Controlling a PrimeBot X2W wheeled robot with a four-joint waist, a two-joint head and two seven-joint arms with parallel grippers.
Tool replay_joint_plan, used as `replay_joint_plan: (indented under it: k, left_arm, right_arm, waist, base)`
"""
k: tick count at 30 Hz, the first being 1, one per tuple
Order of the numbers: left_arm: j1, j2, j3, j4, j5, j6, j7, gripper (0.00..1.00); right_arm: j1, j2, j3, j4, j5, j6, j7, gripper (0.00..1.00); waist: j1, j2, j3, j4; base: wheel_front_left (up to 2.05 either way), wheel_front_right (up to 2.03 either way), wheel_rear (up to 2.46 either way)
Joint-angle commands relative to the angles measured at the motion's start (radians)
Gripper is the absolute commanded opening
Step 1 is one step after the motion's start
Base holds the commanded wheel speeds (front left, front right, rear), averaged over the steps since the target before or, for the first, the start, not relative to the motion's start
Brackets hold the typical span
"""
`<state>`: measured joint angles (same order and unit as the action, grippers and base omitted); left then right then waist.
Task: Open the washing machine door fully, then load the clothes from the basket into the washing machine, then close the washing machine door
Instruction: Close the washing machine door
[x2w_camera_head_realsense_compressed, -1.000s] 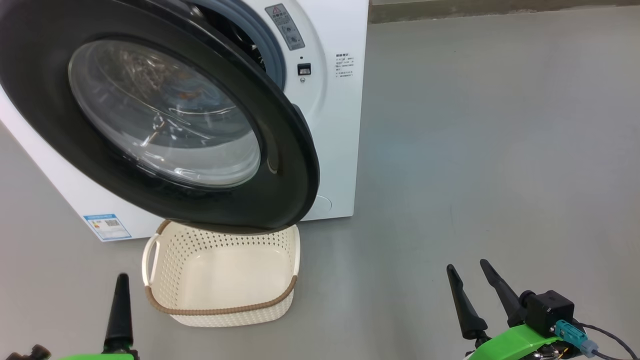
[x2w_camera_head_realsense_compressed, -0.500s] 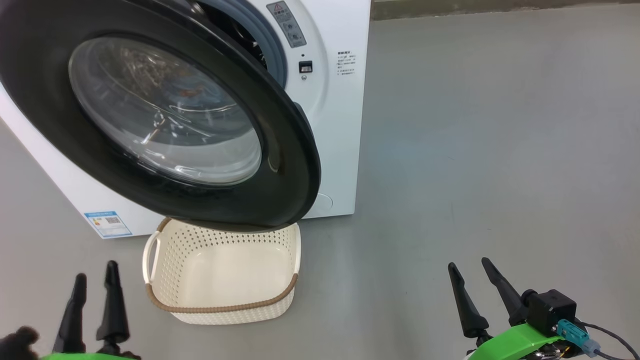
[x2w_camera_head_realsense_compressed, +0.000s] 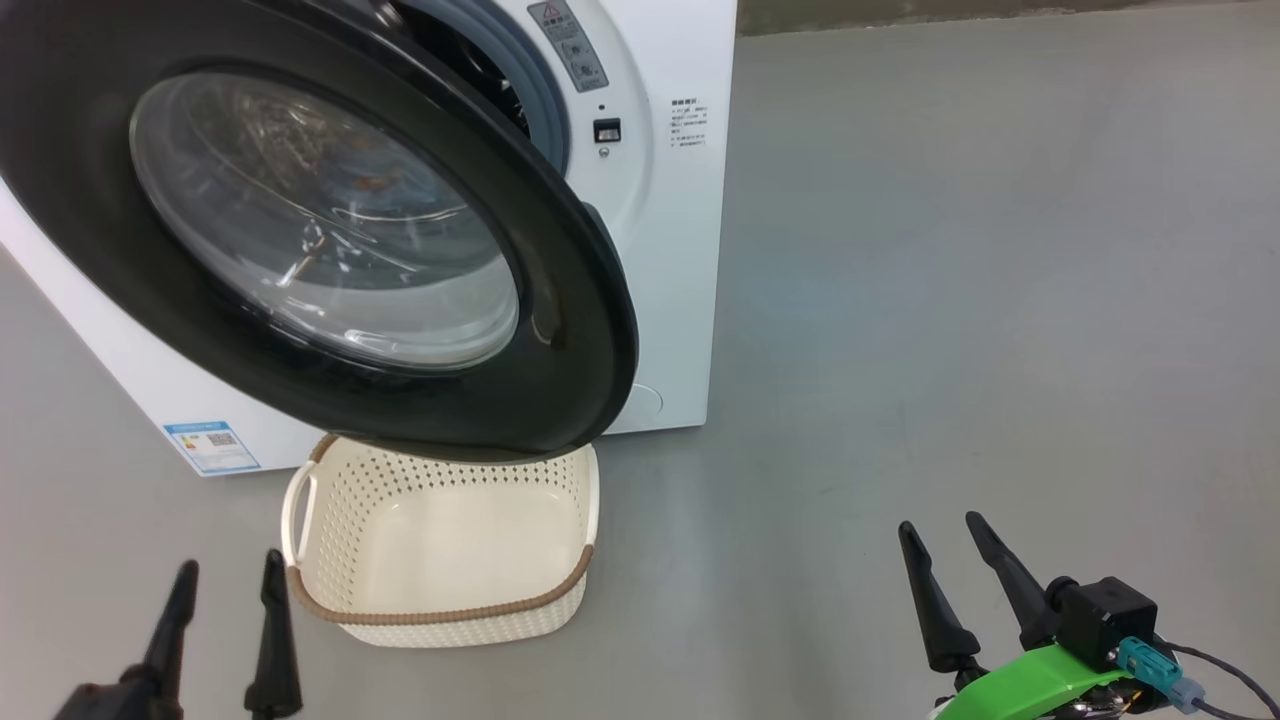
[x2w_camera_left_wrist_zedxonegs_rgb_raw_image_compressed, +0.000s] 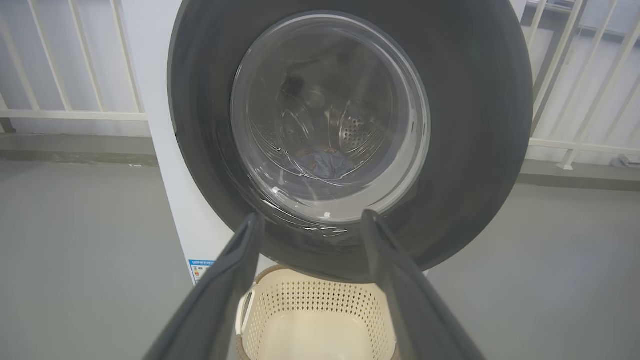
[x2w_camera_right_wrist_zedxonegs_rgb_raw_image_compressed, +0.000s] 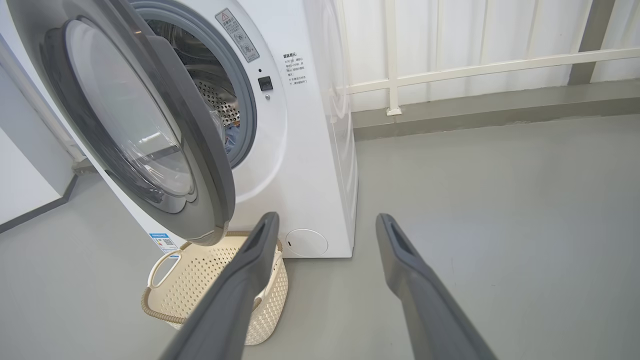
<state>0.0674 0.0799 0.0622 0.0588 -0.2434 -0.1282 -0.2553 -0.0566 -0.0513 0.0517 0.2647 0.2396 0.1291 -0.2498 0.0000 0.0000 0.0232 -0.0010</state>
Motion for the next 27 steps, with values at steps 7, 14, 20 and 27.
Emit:
replay_joint_plan:
  k: [7,14,20,27]
  left_arm:
    - [0.018,-0.006,0.018,-0.024,0.062,-0.002,-0.006,1.00]
    - [0.029,-0.017,0.021,-0.013,0.075,-0.002,-0.006,1.00]
    - [0.022,-0.022,0.038,0.008,0.085,-0.001,-0.006,1.00]
    - [0.012,-0.027,0.044,0.027,0.086,0.000,-0.006,1.00]
  right_arm:
    - [-0.001,0.001,0.019,-0.044,-0.007,0.002,-0.012,1.00]
    - [-0.004,0.001,0.018,-0.054,-0.013,0.002,-0.012,1.00]
    - [-0.003,0.001,0.017,-0.056,-0.017,0.002,-0.012,1.00]
    - [0.001,0.001,0.018,-0.062,-0.015,0.002,-0.012,1.00]
  waist:
    - [0.0000,0.0000,0.000,0.004]
    - [0.0000,0.0000,0.000,0.008]
    - [0.0000,0.0000,-0.001,0.008]
    - [0.0000,0.0000,-0.007,0.003]
  base:
    - [0.00,0.00,0.00]
    - [0.00,0.00,0.00]
    - [0.00,0.00,0.00]
    - [0.00,0.00,0.00]
